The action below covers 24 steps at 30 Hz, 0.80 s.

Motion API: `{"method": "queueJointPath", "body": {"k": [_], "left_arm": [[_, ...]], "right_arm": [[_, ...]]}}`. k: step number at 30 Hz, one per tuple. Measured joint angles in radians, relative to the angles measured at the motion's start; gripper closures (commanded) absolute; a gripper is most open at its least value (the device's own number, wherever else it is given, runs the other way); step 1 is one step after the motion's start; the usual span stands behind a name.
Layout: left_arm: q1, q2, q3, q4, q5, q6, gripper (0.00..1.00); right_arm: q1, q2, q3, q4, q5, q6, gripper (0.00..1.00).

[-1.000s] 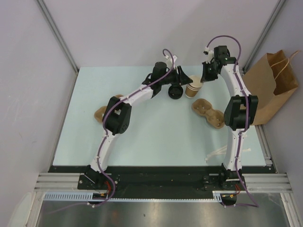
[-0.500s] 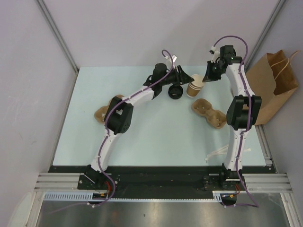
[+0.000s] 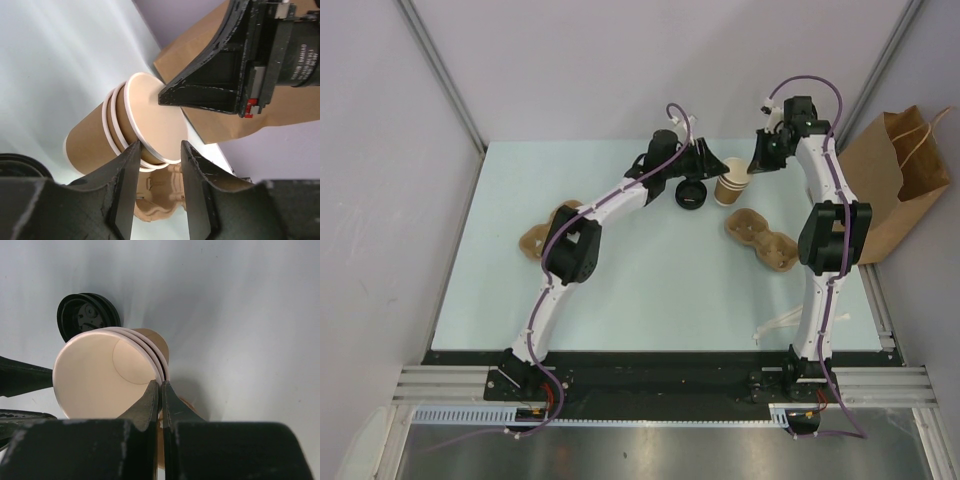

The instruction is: Pack the takeout coffee

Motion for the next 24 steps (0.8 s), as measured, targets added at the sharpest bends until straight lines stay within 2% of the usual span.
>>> {"method": "queueJointPath", "body": {"k": [4,12,14,15,16,21,24], "left_arm": [[-0.006,0.002,0.004,-0.05,-0.025,0.012,0.61],[-0.009,0.01,0.004,-0.105,-0.058,0.019,0.77],[-0.009,0.011,0.005,-0.109,-0.061,0.018,0.87],[-0.009,0.011,0.005,-0.114,-0.065,0.018,0.91],[-0.009,0.011,0.006,-0.118,-0.071,0.017,1.0],[-0.008,0.026,0.006,-0.129,-0.082,0.014,1.0],[-0.01,0.029,0.006,-0.127,-0.074,0.002,1.0]], "right_arm": [[0.008,0.0,-0.019,0.008,0.017,-0.016,0.96],[0.019,0.0,-0.031,0.006,0.039,-0.035,0.91],[0.019,0.0,-0.031,0.005,0.039,-0.036,0.86],[0.019,0.0,-0.031,0.006,0.038,-0.036,0.77],[0.019,0.0,-0.031,0.005,0.037,-0.036,0.73],[0.02,0.0,-0.031,-0.002,0.005,-0.037,0.56],[0.02,0.0,-0.031,-0.005,-0.016,-0.034,0.52]]}}
